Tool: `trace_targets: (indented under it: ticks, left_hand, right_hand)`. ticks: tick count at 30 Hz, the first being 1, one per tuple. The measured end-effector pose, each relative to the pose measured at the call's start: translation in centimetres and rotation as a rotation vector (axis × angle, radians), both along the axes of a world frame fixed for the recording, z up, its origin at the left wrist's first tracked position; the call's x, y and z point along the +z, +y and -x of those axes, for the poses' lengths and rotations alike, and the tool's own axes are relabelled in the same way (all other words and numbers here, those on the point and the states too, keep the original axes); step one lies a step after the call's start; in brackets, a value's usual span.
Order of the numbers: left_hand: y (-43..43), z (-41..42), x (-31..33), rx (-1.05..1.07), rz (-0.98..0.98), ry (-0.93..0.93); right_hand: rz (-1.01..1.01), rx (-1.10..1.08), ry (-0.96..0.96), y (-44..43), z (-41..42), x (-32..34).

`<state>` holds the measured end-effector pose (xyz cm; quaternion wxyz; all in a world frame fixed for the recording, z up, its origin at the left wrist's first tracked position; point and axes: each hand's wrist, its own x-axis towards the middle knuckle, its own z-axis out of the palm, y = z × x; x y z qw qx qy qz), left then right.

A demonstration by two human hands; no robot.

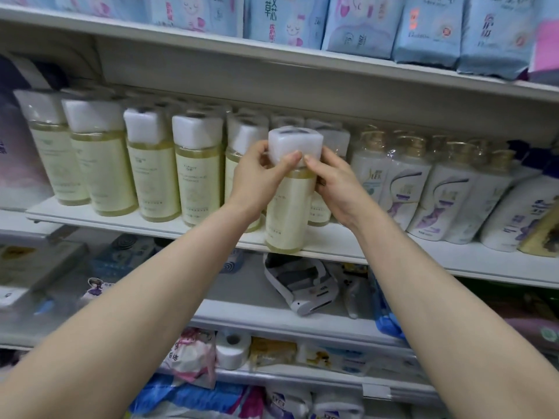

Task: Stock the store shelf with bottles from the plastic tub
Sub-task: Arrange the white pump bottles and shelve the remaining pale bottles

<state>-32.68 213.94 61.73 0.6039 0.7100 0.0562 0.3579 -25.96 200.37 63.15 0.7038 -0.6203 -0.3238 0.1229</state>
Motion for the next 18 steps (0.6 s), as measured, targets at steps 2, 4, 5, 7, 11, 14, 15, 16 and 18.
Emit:
trace_targets:
  ticks: [2, 4, 5, 7, 11, 14, 15, 16, 18]
  left_hand:
    - [0.0, -0.3, -0.5, -0.015, 0.007, -0.011]
    - [0.1, -0.6, -0.8, -0.028, 0.016, -0.02]
    - [0.1, -0.7, -0.8, -0.028, 0.018, -0.022]
    - [0.2, -0.9, -0.9, -0.022, 0.01, -0.02]
    - [0.0, -1.2, -1.2, -0.019, -0.005, -0.012]
    - [-0.1, -1.0, -1.8, -0.053, -0.017, -0.026]
    - [0.0, -0.9, -2.0, -0.072, -0.024, -0.035]
    - [0.0, -0.8, -2.2, -0.093, -0.035, -0.045]
    - [0.2, -0.5, -3.0, -0.128, -0.09, -0.043]
  right_hand:
    - [-0.023, 0.018, 0.017, 0.0, -0.3, -0.5]
    - [-0.047, 0.025, 0.035, 0.2, -0.5, -0.9]
    - [-0.06, 0.023, 0.043, 0.3, -0.5, -1.1]
    - [-0.083, 0.016, 0.055, 0.5, -0.7, -1.5]
    - [-0.131, -0.018, 0.058, 0.9, -0.7, -2.6]
    - [-0.151, -0.042, 0.062, 1.1, -0.4, -3.2]
    - [-0.158, -0.045, 0.061, 1.1, -0.4, -3.4]
    - [-0.159, -0.055, 0.048, 1.1, -0.3, -3.8]
    - [-0.123, -0.104, -0.01, 0.8, -0.3, -4.5]
